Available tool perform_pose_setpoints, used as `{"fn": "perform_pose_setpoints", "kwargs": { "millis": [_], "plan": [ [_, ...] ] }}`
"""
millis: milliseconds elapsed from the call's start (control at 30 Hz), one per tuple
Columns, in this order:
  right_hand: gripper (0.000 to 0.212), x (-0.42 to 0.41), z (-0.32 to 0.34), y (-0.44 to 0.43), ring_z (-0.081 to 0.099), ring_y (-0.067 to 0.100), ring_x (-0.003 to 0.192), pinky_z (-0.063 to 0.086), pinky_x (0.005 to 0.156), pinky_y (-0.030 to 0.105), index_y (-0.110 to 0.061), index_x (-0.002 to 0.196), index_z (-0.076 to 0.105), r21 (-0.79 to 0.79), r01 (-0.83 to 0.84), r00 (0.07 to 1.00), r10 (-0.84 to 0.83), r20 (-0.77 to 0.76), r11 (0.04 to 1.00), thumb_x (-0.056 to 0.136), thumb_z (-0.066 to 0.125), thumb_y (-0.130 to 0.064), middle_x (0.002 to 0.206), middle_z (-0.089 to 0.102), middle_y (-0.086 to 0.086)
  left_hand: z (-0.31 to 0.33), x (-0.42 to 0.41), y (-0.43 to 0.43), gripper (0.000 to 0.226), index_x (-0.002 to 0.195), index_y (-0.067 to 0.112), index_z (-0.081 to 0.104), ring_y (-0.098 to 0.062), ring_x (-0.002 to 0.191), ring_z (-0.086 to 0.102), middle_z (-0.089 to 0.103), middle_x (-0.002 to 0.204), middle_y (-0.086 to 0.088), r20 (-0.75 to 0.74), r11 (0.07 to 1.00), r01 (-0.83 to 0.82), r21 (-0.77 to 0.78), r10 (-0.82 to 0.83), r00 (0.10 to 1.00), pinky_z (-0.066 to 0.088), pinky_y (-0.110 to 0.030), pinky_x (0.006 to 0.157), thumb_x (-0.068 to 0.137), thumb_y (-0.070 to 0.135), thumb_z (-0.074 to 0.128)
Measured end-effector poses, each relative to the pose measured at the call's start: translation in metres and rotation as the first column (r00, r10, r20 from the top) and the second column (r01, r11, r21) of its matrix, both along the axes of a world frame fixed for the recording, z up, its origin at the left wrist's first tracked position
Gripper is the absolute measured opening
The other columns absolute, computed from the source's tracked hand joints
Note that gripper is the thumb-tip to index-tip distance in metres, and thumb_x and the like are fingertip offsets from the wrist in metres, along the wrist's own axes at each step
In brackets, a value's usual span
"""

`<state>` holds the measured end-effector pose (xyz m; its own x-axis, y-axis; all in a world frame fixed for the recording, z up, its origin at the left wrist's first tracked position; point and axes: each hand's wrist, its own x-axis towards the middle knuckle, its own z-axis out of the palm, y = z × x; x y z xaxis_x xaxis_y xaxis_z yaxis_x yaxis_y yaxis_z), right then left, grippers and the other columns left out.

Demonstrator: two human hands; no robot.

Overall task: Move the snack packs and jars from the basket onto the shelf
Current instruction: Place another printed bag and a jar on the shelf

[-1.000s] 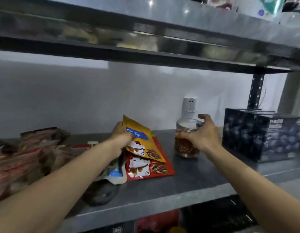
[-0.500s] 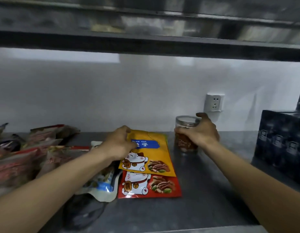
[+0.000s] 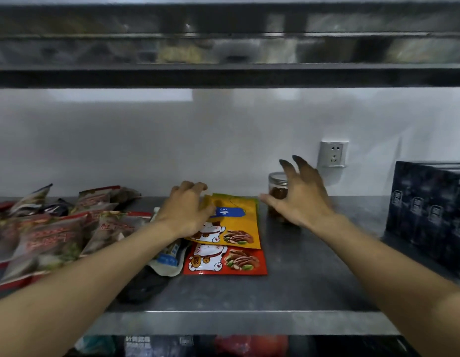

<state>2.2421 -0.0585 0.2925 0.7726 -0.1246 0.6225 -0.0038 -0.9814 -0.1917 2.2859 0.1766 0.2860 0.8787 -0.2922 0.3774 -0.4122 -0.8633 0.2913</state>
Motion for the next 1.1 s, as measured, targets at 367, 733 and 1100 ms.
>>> {"fn": "perform_pose_setpoints", "kwargs": {
  "millis": [367, 733, 1100],
  "plan": [
    [0.094, -0.042, 0.005, 0.094, 0.002, 0.025, 0.150, 0.003, 0.120, 0.052, -0.030, 0.154, 0.008, -0.188, -0.278, 0.959, 0.259, -0.118, 0.942, 0.081, 0.043, -0.078, 0.162, 0.007, 0.010, 0.007, -0.067, 0.060, 0.070, 0.151, 0.033, 0.020, -0.031, 0.148, 0.013, 0.014, 0.162, -0.004, 0.287, 0.975, -0.189, 0.117, 0.149, 0.946, 0.014, -0.052, 0.118, 0.091, 0.061, 0.041],
    [0.089, -0.135, -0.012, 0.333, 0.011, 0.023, 0.149, 0.008, 0.120, 0.047, -0.031, 0.155, 0.007, -0.122, -0.566, 0.824, 0.556, -0.107, 0.815, 0.085, 0.049, -0.068, 0.161, 0.015, 0.008, -0.012, -0.215, 0.272, 0.067, 0.149, 0.034, 0.026, -0.025, 0.147, 0.015, 0.018, 0.161, -0.001, 0.350, 0.910, -0.414, 0.027, 0.379, 0.856, 0.013, -0.049, 0.118, 0.090, 0.060, 0.043],
    [0.084, -0.229, -0.068, 0.594, 0.025, 0.021, 0.144, 0.021, 0.117, 0.039, -0.020, 0.153, 0.022, -0.038, -0.851, 0.525, 0.844, -0.115, 0.524, 0.087, 0.053, -0.061, 0.156, 0.030, 0.005, -0.054, -0.362, 0.500, 0.066, 0.150, 0.029, 0.029, -0.025, 0.143, 0.026, 0.026, 0.158, -0.004, 0.314, 0.730, -0.683, 0.025, 0.643, 0.699, 0.022, -0.047, 0.116, 0.091, 0.055, 0.046]
  ]
}}
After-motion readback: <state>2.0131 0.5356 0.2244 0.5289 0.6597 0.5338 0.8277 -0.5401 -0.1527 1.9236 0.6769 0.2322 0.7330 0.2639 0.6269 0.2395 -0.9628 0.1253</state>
